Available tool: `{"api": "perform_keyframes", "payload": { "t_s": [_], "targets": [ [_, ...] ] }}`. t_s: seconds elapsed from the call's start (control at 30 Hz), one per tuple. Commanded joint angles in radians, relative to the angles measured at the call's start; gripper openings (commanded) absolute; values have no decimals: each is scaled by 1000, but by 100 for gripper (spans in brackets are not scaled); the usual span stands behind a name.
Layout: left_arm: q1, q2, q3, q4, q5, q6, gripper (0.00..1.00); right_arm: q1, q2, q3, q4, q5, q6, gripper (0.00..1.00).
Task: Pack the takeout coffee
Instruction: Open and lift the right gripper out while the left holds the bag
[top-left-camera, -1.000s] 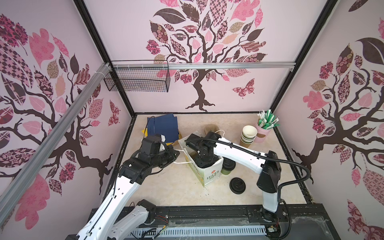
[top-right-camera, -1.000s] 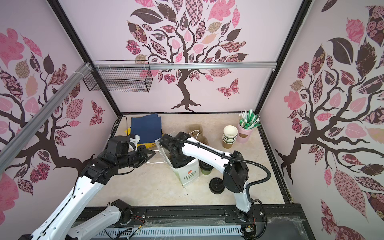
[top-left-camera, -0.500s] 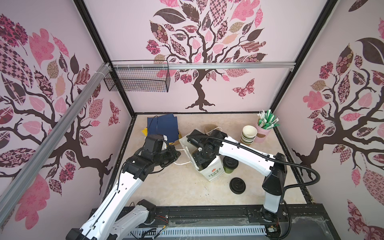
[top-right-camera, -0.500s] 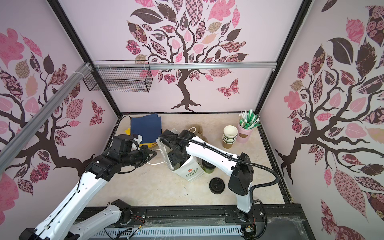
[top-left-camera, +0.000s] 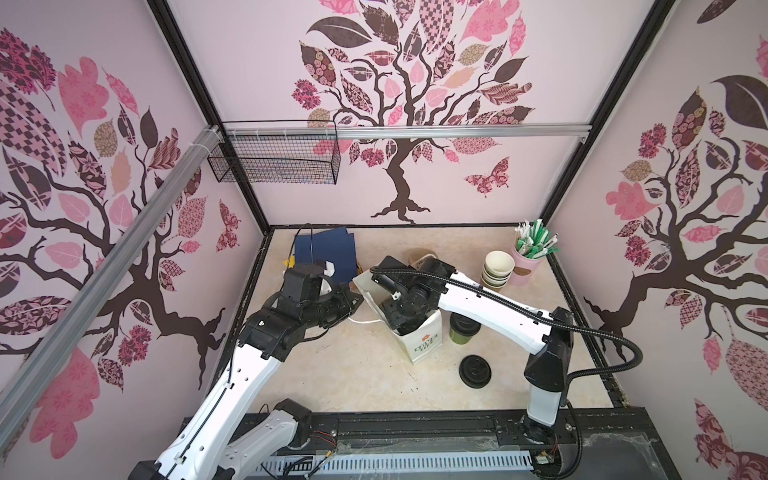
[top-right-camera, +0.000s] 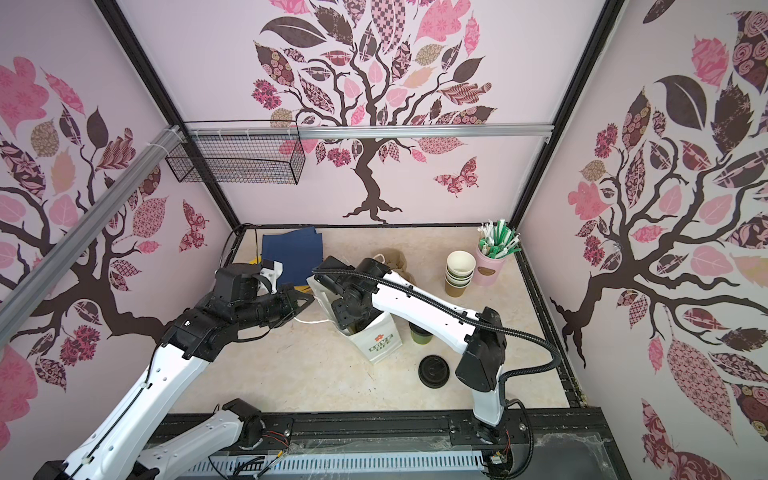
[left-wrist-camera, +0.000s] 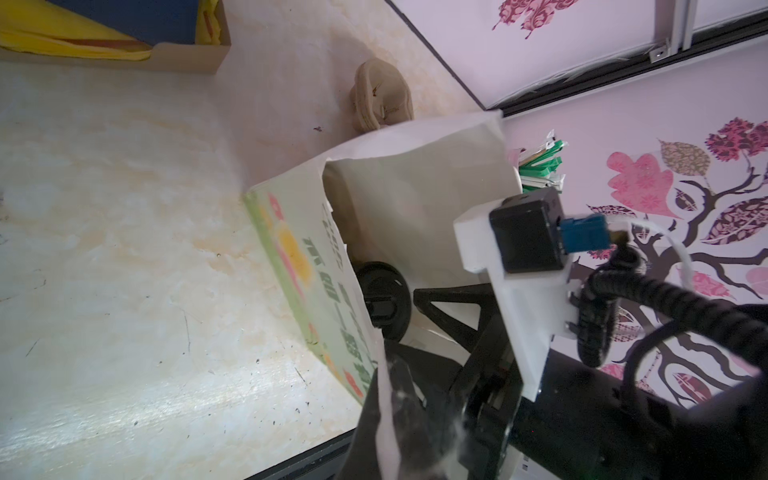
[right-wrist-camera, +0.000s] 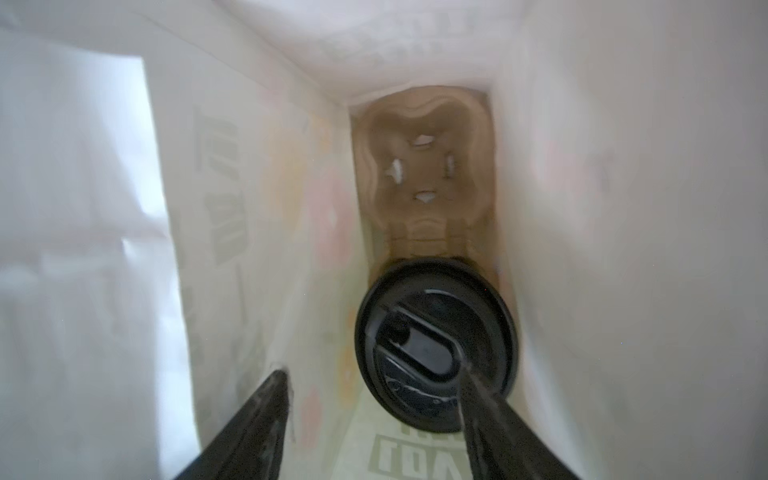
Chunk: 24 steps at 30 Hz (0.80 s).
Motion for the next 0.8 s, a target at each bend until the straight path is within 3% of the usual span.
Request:
{"api": "perform_keyframes", "payload": {
  "t_s": [0.0, 0.17, 0.5, 0.53, 0.67, 0.77],
  "targets": [
    [3, -2, 56, 56, 29, 2, 0, 11, 21, 31, -35, -14, -7, 66],
    [2, 2, 49, 41, 21, 5, 0, 12, 28, 94, -69, 17, -9, 63],
    [3, -22, -28, 27, 0, -32, 0, 13, -30, 323, -104, 37, -17, 70],
    [2, -25, -29, 23, -5, -33, 3, 13, -49, 330, -108, 34, -10, 71],
    [3, -44, 5, -26, -53, -17, 33, 13, -140, 299, -145, 43, 65, 71],
    [4, -68, 59, -115, -133, 24, 50, 13, -231, 204, -185, 71, 230, 68]
  ]
}}
